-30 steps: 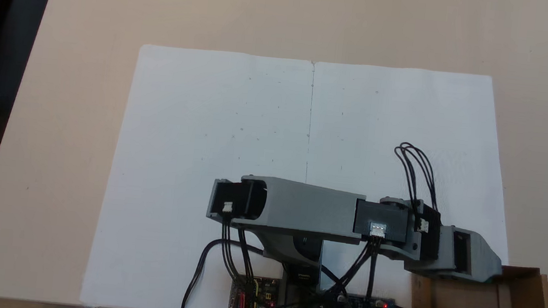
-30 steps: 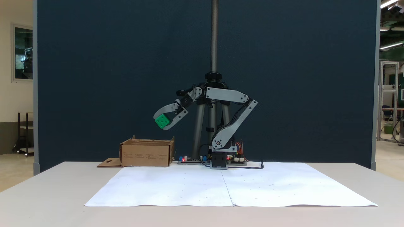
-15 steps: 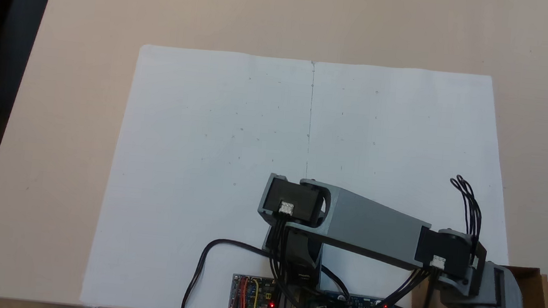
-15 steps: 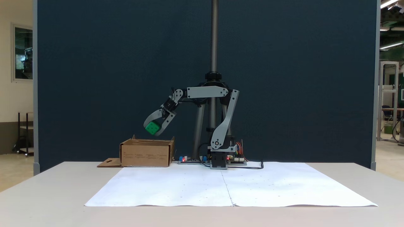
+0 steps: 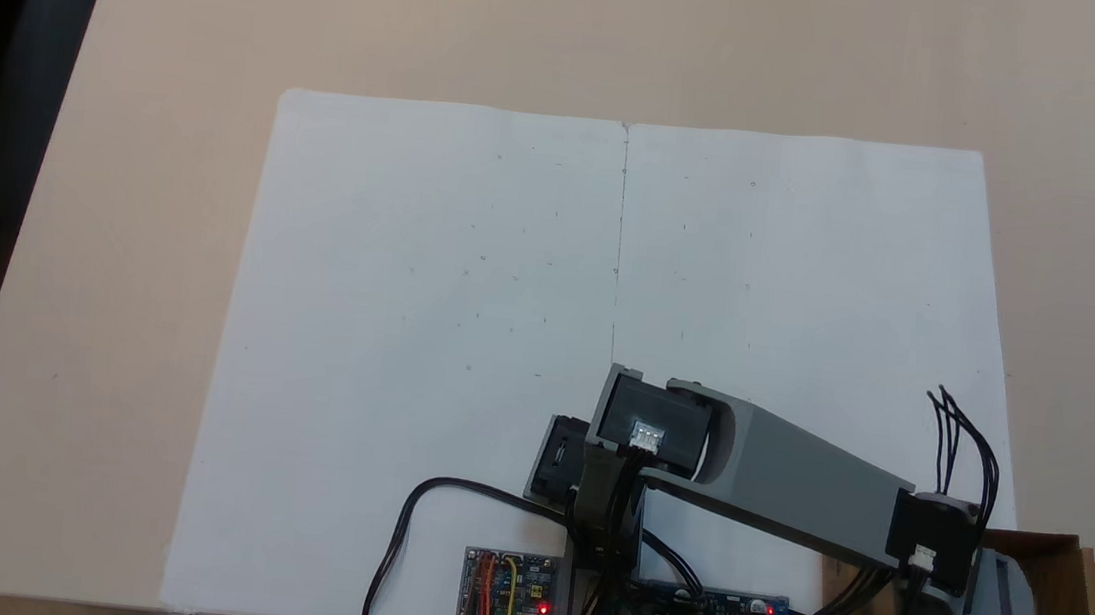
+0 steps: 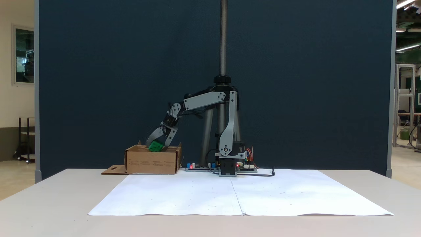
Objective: Grasp a green dice and put it in the bin.
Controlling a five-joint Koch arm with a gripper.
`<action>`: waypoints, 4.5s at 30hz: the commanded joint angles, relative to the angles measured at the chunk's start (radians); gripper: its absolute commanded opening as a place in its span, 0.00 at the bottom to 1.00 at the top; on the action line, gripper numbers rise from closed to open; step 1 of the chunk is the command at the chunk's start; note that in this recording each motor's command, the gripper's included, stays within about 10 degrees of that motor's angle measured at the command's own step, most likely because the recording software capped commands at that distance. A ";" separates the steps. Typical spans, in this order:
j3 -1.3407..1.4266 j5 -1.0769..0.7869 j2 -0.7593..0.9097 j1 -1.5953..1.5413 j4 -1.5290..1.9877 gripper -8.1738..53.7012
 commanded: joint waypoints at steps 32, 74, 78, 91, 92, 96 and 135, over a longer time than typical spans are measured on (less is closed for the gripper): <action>-0.089 0.298 0.453 -0.827 -0.132 0.82; 0.917 0.258 0.767 -1.832 -0.866 0.84; 0.996 0.215 0.769 -1.809 -0.988 0.84; 1.273 0.192 0.770 -1.752 -1.414 0.83; 1.289 0.186 0.770 -1.752 -1.440 0.83; 1.299 0.167 0.772 -1.752 -1.563 0.84; 1.298 0.156 0.769 -1.747 -1.839 0.86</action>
